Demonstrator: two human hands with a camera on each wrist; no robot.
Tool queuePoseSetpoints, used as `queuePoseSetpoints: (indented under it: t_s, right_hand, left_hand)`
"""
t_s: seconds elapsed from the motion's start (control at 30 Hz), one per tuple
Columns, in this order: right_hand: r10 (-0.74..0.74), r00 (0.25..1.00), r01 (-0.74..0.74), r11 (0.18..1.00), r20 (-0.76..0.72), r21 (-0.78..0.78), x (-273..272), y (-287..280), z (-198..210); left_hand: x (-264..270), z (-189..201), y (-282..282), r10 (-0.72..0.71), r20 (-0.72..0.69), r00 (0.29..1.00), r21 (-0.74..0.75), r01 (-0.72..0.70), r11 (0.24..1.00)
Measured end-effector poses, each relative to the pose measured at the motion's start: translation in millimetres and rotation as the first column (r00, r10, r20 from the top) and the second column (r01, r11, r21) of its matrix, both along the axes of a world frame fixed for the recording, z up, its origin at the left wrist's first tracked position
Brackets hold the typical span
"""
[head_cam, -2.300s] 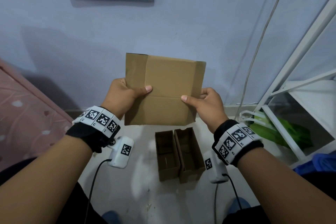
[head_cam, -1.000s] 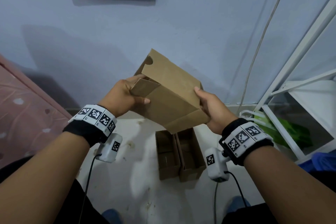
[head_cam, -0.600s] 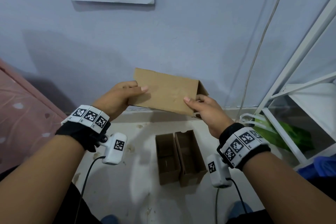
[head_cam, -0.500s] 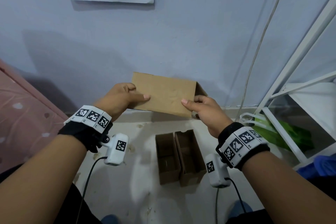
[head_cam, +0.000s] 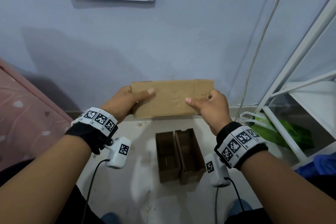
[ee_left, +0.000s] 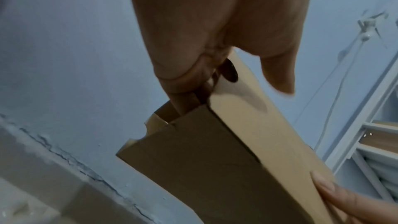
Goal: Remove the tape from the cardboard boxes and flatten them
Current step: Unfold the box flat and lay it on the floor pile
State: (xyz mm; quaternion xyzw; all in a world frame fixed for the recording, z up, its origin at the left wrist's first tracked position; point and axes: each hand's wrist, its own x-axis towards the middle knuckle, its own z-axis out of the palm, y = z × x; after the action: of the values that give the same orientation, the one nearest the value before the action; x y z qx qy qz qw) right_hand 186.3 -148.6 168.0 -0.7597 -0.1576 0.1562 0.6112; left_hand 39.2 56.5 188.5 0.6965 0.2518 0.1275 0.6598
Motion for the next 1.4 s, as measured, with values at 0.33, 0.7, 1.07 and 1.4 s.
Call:
queuePoseSetpoints:
  t_s: [0.33,0.7,1.07,1.4]
  right_hand:
    - [0.160,0.970,-0.123,0.973,-0.182,0.197,-3.7,1.4,8.5]
    - [0.068,0.977,-0.033,0.985,-0.204,0.171,17.8,-5.1,-0.6]
    - [0.091,0.986,-0.073,0.989,-0.142,0.130,8.0,-1.0,-3.0]
    - [0.010,0.996,-0.023,0.991,0.093,0.132,1.7,-1.1,-9.5]
  left_hand:
    - [7.3,3.2,8.5,0.350,0.034,0.936,-0.252,-0.331,0.909]
    - [2.3,4.4,5.8,0.053,0.092,0.994,-0.101,-0.044,0.994]
    - [-4.0,13.4,-0.6,0.105,0.081,0.991,0.012,-0.107,0.994]
    - [-4.0,5.3,7.3,0.104,-0.011,0.994,0.240,-0.099,0.966]
